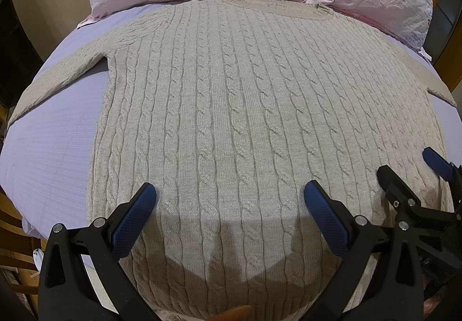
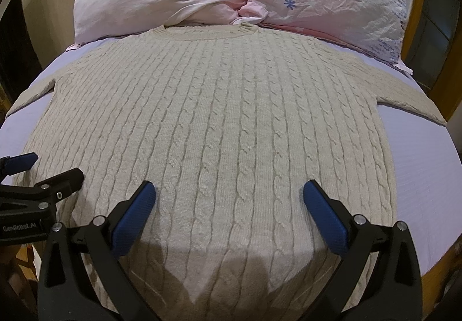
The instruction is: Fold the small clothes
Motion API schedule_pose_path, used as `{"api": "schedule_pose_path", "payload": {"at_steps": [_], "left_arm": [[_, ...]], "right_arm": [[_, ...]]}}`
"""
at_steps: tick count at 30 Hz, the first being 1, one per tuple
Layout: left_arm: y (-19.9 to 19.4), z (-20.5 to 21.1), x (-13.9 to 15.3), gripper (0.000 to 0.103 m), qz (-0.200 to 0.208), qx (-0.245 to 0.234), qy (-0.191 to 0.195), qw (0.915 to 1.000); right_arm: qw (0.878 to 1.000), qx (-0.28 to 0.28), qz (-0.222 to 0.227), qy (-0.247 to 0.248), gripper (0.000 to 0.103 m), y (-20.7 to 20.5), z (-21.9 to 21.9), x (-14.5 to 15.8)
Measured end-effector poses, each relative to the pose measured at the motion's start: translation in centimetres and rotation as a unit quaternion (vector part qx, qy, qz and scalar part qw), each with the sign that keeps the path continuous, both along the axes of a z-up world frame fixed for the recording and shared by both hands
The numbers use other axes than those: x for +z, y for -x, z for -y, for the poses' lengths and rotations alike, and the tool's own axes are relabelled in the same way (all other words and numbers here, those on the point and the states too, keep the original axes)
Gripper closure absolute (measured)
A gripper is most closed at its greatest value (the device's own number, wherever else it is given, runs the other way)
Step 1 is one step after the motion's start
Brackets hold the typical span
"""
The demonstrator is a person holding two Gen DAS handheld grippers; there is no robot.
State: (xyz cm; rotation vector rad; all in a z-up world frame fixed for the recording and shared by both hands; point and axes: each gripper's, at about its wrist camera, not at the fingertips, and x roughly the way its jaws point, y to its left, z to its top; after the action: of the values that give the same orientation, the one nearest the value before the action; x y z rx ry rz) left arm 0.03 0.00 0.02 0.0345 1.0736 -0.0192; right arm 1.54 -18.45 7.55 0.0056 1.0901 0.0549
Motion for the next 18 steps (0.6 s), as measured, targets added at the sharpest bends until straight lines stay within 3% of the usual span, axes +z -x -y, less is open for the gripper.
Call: {"api": "schedule_pose_path", "payload": {"at_steps": [4, 7, 9, 10, 12, 13, 15, 18], "left_arm": [[0.0, 0.2, 0.0, 0.001, -0.002, -0.011, -0.002, 0.9999], [0.1, 0.0, 0.0, 0.001, 0.008, -0.025, -0.001, 0.9997], [0.2, -0.2, 0.1, 0.001, 0.015, -0.033, 0.004, 0.9993], [0.2, -0.2, 0.1, 0.001, 0.017, -0.034, 0.008, 0.9992], [-0.1, -1.0, 0.4, 0.001, 0.033, -0.033, 0.038, 0.9982], [-0.2, -1.5, 0.6, 0.001, 0.042, -0.033, 0.057, 0.9970], [-0.7, -3.1, 1.1, 0.001, 0.070, -0.028, 0.116, 0.9904], [-1.3, -4.7, 2.1, 0.001, 0.120, -0.017, 0.131, 0.9839]], "right_arm": [[0.994, -0.092, 0.055, -0.038, 0.002, -1.0, 6.8, 2.3], [0.971, -0.221, 0.069, -0.057, 0.002, -2.3, 16.3, 3.5], [0.948, -0.307, 0.052, -0.069, 0.005, -3.1, 23.2, 3.5], [0.929, -0.354, 0.040, -0.095, 0.012, -3.4, 27.8, 3.2], [0.902, -0.409, 0.033, -0.135, 0.023, -3.6, 33.0, 2.6], [0.882, -0.443, 0.030, -0.157, 0.028, -3.6, 36.1, 2.1], [0.861, -0.472, 0.035, -0.185, 0.030, -3.7, 39.3, 1.6], [0.832, -0.502, 0.044, -0.229, 0.034, -4.6, 43.4, 0.3]]}}
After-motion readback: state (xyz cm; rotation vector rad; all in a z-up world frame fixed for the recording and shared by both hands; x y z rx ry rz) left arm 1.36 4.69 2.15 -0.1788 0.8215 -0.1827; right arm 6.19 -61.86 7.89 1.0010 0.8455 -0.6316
